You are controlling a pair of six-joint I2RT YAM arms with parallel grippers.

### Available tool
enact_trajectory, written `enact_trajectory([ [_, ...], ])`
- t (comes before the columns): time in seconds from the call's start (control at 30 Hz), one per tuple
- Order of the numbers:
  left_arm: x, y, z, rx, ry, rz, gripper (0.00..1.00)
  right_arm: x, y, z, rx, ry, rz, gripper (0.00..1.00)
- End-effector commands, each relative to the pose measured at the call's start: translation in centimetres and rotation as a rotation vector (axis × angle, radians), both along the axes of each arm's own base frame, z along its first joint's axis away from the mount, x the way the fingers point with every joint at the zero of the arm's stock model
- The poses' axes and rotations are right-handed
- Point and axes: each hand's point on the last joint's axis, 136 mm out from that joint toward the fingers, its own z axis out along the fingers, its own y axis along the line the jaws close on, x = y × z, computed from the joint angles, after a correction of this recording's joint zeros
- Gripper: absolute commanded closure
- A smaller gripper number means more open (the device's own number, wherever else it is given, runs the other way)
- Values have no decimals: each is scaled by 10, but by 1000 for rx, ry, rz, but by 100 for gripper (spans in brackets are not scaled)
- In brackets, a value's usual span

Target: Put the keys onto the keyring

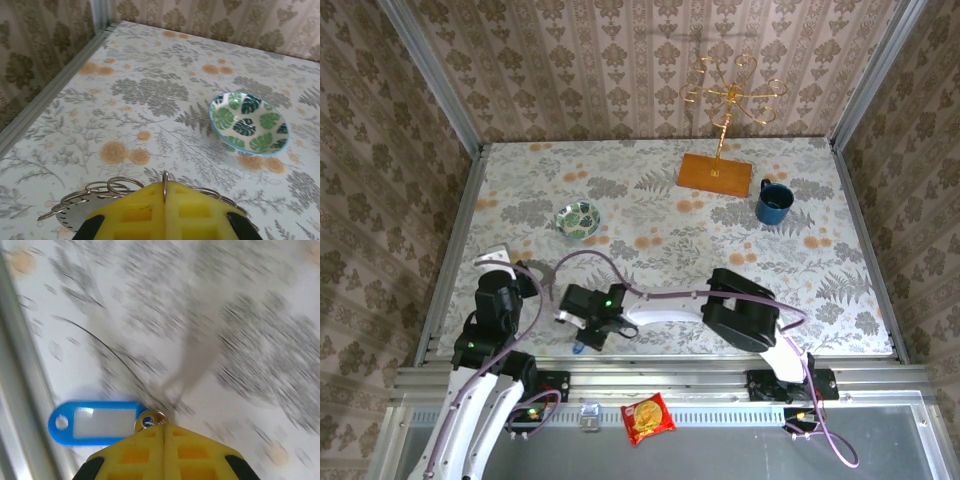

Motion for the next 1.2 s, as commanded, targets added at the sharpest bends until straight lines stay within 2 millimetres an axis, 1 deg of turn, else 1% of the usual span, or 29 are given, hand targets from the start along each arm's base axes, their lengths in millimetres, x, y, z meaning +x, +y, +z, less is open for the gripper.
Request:
enact_trajectory([
  [0.0, 8, -25, 36, -2, -98, -154, 100, 28, -33, 25, 30, -65, -157, 100],
  [0.03, 9, -32, 37, -1, -97, -192, 100, 31, -44, 25, 24, -65, -187, 100],
  [0.13, 11, -54, 41, -9, -93, -313, 100, 40, -87, 25, 8, -51, -293, 100],
  [0.23, 12, -78, 47, -24, -111, -444, 100, 47, -123, 23, -6, -37, -391, 100],
  [0.33, 12, -98, 52, -22, -130, -552, 100, 50, -151, 24, 3, -16, -485, 100],
  [0.47, 8, -127, 52, 14, -129, -704, 100, 54, -174, 26, 43, 18, -578, 100],
  [0.57, 1, -152, 49, 76, -126, -846, 100, 56, -183, 26, 89, 54, -623, 100],
  [0.63, -6, -168, 45, 131, -113, -929, 100, 59, -184, 29, 139, 79, -644, 100],
  [0.8, -14, -193, 38, 198, -102, -1064, 100, 72, -182, 48, 274, 94, -647, 100],
  [0.9, -17, -203, 35, 203, -103, -1123, 100, 74, -182, 55, 307, 93, -629, 100],
  [0.97, -17, -206, 32, 212, -96, -1140, 100, 74, -183, 54, 309, 99, -625, 100],
  [1.03, -7, -200, 30, 241, -87, -1086, 100, 72, -181, 52, 299, 113, -612, 100],
  [1.1, 8, -186, 30, 275, -85, -965, 100, 65, -174, 48, 275, 125, -571, 100],
  [1.17, 22, -169, 36, 289, -98, -846, 100, 56, -162, 48, 259, 105, -520, 99],
])
